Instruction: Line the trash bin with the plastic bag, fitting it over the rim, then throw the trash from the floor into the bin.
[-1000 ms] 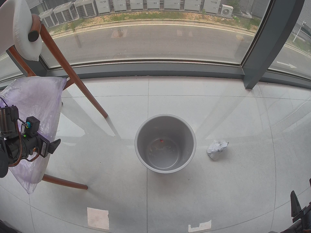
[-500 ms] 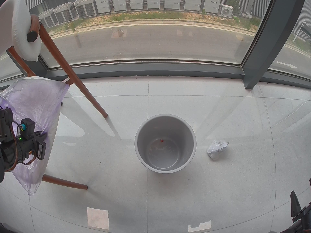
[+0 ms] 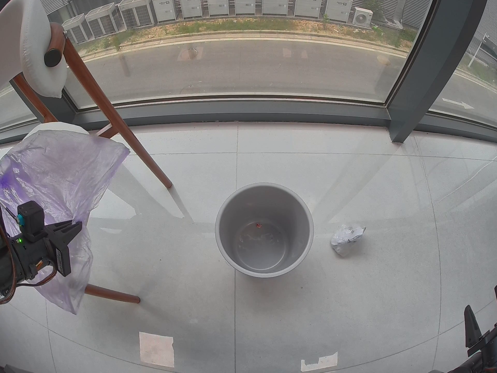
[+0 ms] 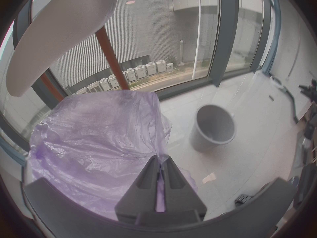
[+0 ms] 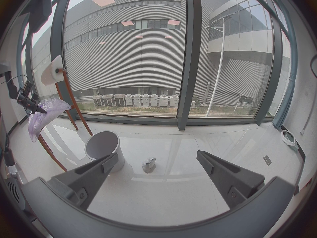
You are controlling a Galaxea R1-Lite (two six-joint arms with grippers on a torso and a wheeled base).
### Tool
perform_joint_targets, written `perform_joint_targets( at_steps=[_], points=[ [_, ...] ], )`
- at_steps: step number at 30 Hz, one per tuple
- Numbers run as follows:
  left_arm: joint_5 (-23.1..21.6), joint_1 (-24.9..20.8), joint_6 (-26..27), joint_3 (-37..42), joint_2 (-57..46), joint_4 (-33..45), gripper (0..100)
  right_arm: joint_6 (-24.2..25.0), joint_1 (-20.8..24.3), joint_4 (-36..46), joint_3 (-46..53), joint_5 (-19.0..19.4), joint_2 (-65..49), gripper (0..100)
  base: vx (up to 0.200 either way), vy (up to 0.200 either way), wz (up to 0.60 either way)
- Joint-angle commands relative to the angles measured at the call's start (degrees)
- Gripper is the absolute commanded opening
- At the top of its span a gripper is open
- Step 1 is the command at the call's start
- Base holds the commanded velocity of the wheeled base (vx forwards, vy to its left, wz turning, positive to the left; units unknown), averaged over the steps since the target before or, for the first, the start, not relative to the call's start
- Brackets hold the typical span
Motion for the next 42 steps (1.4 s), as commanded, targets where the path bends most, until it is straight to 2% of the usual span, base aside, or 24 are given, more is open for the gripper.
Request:
perform_joint_targets(
  at_steps=[1, 3, 4, 5, 6, 7, 14, 21, 27, 34, 37, 42],
  points=[
    [-4.12, -7.73, -6.36, -2.08, -1.36, -0.34, 0, -0.06, 0.01, -0.02, 1.01, 0.02, -0.85, 100, 0.000, 0.000, 0.00],
    [-6.32, -13.00, -12.42, -3.49, -1.27, -0.60, 0, 0.03, 0.01, -0.02, 1.01, 0.02, -0.85, 100, 0.000, 0.000, 0.00],
    [-6.49, -14.23, -13.92, -3.84, -1.36, -0.60, 0, -0.06, 0.01, -0.02, 1.01, 0.02, -0.76, 100, 0.000, 0.000, 0.00],
    [-6.58, -18.27, -17.96, -5.07, -1.53, -0.60, 0, -0.06, 0.01, -0.02, 1.01, 0.02, -0.76, 100, 0.000, 0.000, 0.00],
    [-6.58, -18.27, -17.96, -5.07, -1.53, -0.60, 0, -0.06, 0.01, -0.02, 1.01, 0.02, -0.76, 100, 0.000, 0.000, 0.00],
    [-6.49, -23.72, -22.44, -6.83, -1.53, -0.60, 0, -0.06, 0.01, -0.02, 1.01, 0.02, -0.85, 100, 0.000, 0.000, 0.00],
    [-6.93, -35.24, -30.62, -11.75, 0.31, -0.25, 0, -0.06, 0.01, -0.02, 1.01, 0.02, -0.76, 100, 0.000, 0.000, 0.00],
    [-6.32, -41.92, -35.54, -16.85, 5.24, -0.25, 0, -0.06, 0.01, -0.02, 1.01, 0.02, -0.85, 100, 0.000, 0.000, 0.00],
    [-6.32, -43.50, -35.63, -18.69, 8.84, -0.25, 0, -0.06, 0.01, -0.10, 1.01, 0.02, -0.85, 100, 0.000, 0.000, 0.00],
    [-6.05, -48.51, -38.26, -23.70, 12.18, -0.16, 0, -0.06, 0.01, -0.02, 1.01, 0.02, -0.76, 100, 0.000, 0.000, 0.00],
    [-3.50, -52.64, -40.20, -24.67, 14.03, -0.25, 0, -0.06, 0.01, -0.02, 1.01, 0.02, -0.85, 100, 0.000, 0.000, 0.00],
    [-3.24, -53.17, -40.11, -25.72, 16.31, -0.69, 0, 0.03, 0.01, -0.02, 1.01, 0.02, -0.85, 100, 0.000, 0.000, 0.00]
  ],
)
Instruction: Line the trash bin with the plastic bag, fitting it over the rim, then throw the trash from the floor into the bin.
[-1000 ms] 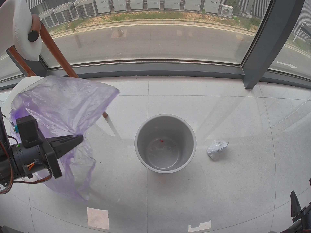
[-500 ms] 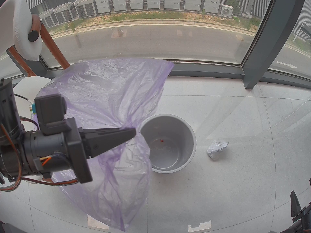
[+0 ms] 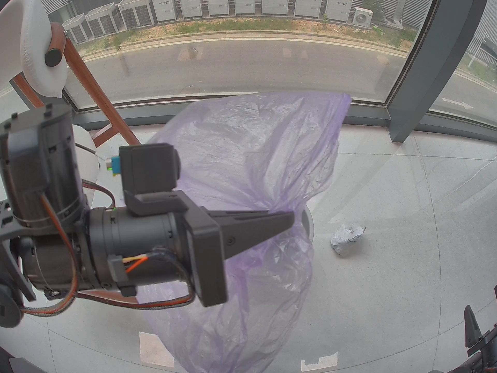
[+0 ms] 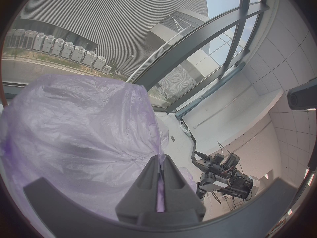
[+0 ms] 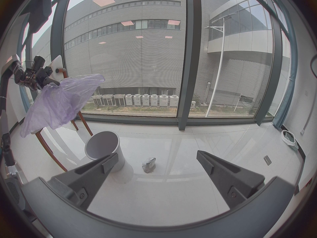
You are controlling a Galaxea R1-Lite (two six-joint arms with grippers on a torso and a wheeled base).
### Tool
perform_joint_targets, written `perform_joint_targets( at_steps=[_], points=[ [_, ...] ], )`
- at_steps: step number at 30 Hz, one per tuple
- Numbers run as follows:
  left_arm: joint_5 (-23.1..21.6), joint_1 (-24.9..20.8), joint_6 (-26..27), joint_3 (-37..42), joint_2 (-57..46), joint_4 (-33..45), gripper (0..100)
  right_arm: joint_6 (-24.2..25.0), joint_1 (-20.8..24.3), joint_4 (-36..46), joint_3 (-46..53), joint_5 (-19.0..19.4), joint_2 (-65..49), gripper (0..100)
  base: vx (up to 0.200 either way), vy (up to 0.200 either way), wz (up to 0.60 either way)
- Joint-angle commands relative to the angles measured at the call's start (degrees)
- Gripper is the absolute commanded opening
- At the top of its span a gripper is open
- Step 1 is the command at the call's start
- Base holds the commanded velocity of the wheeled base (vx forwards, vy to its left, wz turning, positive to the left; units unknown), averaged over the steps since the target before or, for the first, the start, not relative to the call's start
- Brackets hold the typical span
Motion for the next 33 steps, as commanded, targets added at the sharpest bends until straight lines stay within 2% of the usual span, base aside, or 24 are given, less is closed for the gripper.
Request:
perform_joint_targets(
  at_steps=[1, 8, 13, 18, 21, 25, 26, 28, 29, 31, 33],
  points=[
    [0.13, -1.07, -0.21, -2.31, 3.35, -0.21, 0, 0.03, 0.01, -0.02, 1.01, 0.02, -0.85, 100, 0.000, 0.000, 0.00],
    [0.13, 0.16, -0.12, -4.25, 5.11, -0.12, 0, 0.03, 0.01, -0.02, 1.01, 0.02, -0.85, 100, 0.000, 0.000, 0.00],
    [-0.14, 2.70, -0.12, -3.90, 5.90, -0.12, 0, 0.03, 0.01, -0.10, 1.01, 0.02, -0.85, 100, 0.000, 0.000, 0.00],
    [-0.14, 7.54, 0.84, -3.81, 7.66, -0.21, 0, 0.03, 0.01, -0.02, 1.01, 0.02, -0.85, 100, 0.000, 0.000, 0.00],
    [0.21, 10.97, 5.15, -2.93, 9.95, -0.21, 0, 0.03, 0.01, -0.10, 1.01, 0.02, -0.85, 100, 0.000, 0.000, 0.00],
    [1.36, 15.98, 14.82, -2.93, 14.17, -2.06, 0, 0.03, 0.01, -0.10, 1.01, 0.02, -0.85, 100, 0.000, 0.000, 0.00],
    [1.36, 16.06, 14.99, -2.93, 14.25, -2.15, 0, 0.03, 0.01, -0.10, 1.01, 0.02, -0.85, 100, 0.000, 0.000, 0.00],
    [2.50, 16.50, 15.87, -2.93, 15.57, -4.26, 0, 0.03, 0.01, -0.02, 1.01, 0.02, -0.76, 100, 0.000, 0.000, 0.00],
    [6.28, 16.24, 15.96, -2.93, 16.89, -6.28, 0, 0.03, 0.01, -0.02, 1.01, 0.02, -0.85, 100, 0.000, 0.000, 0.00],
    [11.02, 15.80, 15.78, -3.28, 17.94, -7.51, 0, 0.03, 0.01, -0.02, 1.01, 0.02, -0.85, 100, 0.000, 0.000, 0.00],
    [13.13, 15.36, 15.70, -3.72, 18.74, -8.47, 0, 0.03, 0.01, -0.10, 1.01, 0.02, -0.85, 100, 0.000, 0.000, 0.00]
  ],
)
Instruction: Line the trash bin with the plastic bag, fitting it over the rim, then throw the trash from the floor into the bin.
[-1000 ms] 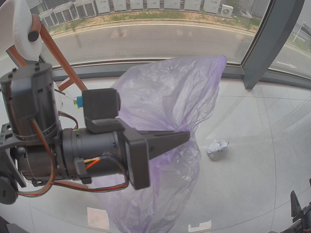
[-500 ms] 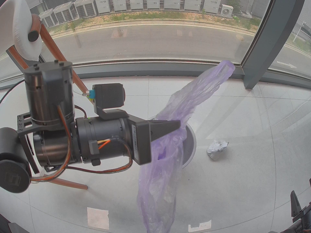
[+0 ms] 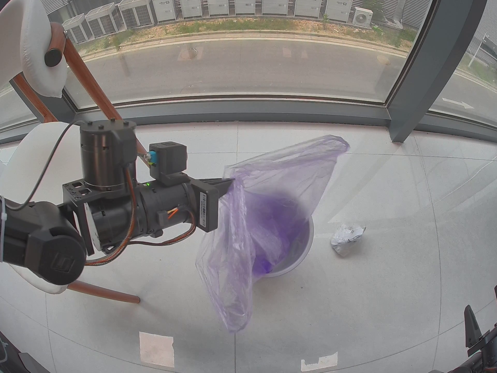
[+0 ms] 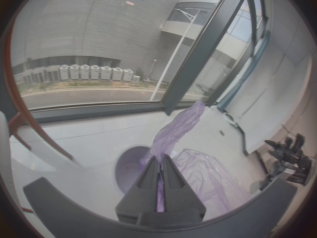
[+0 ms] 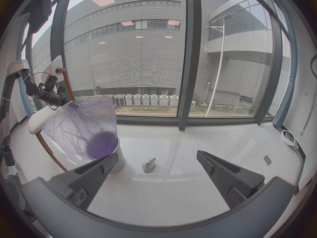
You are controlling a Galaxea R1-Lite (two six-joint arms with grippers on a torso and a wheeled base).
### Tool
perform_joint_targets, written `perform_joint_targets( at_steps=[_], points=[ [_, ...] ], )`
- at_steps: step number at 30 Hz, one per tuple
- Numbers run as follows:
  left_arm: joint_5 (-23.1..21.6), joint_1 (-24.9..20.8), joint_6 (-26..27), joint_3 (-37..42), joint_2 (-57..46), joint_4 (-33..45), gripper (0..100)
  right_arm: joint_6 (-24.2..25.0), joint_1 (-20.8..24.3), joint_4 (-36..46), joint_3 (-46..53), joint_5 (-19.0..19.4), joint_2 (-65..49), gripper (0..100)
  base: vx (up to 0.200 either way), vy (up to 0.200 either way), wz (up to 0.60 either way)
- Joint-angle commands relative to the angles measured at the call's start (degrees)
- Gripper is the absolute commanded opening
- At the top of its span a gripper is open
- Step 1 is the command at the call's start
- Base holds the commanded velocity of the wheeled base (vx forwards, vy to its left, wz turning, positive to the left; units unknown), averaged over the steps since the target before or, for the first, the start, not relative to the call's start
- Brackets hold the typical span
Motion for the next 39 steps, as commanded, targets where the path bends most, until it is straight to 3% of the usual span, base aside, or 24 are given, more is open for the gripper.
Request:
perform_joint_targets(
  at_steps=[1, 12, 19, 22, 29, 39],
  points=[
    [4.80, -0.17, 0.27, -1.12, 4.92, -3.21, 0, -0.02, 0.01, -0.07, 1.01, 0.03, -0.85, 100, 0.000, 0.000, 0.00],
    [8.05, -2.63, -0.08, -4.29, 6.95, -4.71, 0, -0.02, 0.01, -0.07, 1.01, 0.03, -0.85, 100, 0.000, 0.000, 0.00],
    [8.31, -1.84, -0.17, -6.75, 10.20, -7.70, 0, -0.02, 0.01, -0.07, 1.01, 0.03, -0.85, 100, 0.000, 0.000, 0.00],
    [8.40, -1.05, 0.01, -4.90, 10.11, -8.75, 0, -0.02, 0.01, -0.07, 1.01, 0.03, -0.85, 100, 0.000, 0.000, 0.00],
    [9.19, 0.18, 1.50, 9.95, 5.10, -13.15, 0, -0.11, 0.01, 0.11, 1.01, 0.03, -0.76, 100, 0.000, 0.000, 0.00],
    [6.82, 1.15, 7.66, 11.27, 4.57, -13.32, 0, -0.28, 0.01, 0.02, 1.01, 0.30, -0.85, 100, 0.000, 0.000, 0.00]
  ],
)
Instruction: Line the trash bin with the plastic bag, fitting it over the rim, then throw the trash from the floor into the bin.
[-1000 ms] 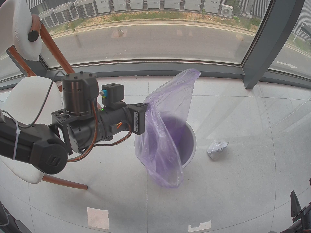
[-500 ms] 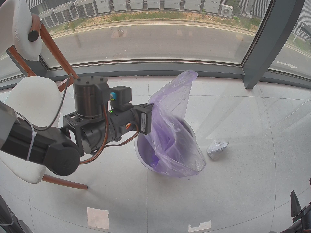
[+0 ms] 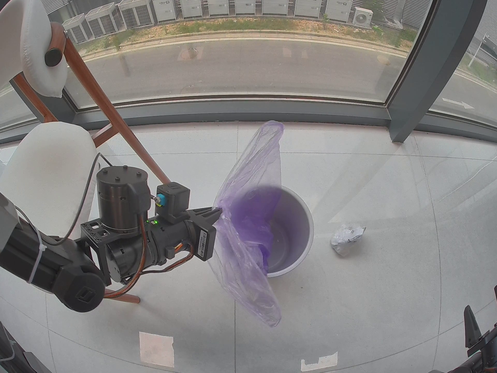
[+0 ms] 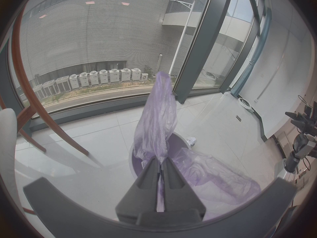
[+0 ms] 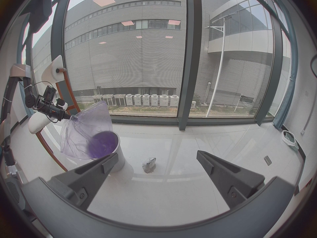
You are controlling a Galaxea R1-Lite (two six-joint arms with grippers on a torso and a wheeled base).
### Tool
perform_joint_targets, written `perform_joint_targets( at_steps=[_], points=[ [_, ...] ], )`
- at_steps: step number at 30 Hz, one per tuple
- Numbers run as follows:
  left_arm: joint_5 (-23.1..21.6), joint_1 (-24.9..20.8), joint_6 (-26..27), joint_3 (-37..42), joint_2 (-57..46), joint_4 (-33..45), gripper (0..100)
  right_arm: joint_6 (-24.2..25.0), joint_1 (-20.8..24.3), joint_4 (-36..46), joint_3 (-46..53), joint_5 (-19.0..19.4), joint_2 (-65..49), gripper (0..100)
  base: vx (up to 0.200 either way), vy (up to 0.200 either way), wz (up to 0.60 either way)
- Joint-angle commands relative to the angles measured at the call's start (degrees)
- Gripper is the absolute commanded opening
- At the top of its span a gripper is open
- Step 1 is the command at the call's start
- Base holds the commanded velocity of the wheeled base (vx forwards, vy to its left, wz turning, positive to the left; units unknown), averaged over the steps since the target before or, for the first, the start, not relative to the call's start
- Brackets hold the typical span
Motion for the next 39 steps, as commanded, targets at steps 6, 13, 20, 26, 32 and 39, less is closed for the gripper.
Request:
perform_joint_targets(
  at_steps=[6, 13, 20, 26, 32, 39],
  points=[
    [-0.74, -1.73, 0.63, 0.43, -0.87, -0.09, 0, -0.65, 0.01, -0.02, 1.01, 0.39, -0.85, 100, 0.000, 0.000, 0.00],
    [-0.65, -5.77, 0.72, 0.61, -0.26, -0.09, 0, -0.30, 0.19, -0.02, 1.01, 0.48, -0.24, 100, 0.000, 0.000, 0.00],
    [-0.38, -6.48, 1.24, -0.71, 3.08, -0.45, 0, -0.83, 0.10, -0.02, 1.01, 1.36, -0.94, 100, 0.000, 0.000, 0.00],
    [-0.30, -6.48, 1.16, -1.94, 4.14, -1.68, 0, 2.16, 0.98, -6.96, -8.66, 0.74, 12.68, 100, 0.000, 0.000, 0.00],
    [-0.12, -6.39, 0.80, -2.56, 4.58, -1.68, 0, 9.02, 11.79, -9.16, -7.43, 7.07, 32.20, 100, 0.000, 0.000, 0.00],
    [0.58, -6.48, 0.63, -2.56, 4.58, -1.68, 0, 28.97, 16.18, -8.54, -22.98, 14.81, 53.11, 100, 0.000, 0.000, 0.00]
  ],
)
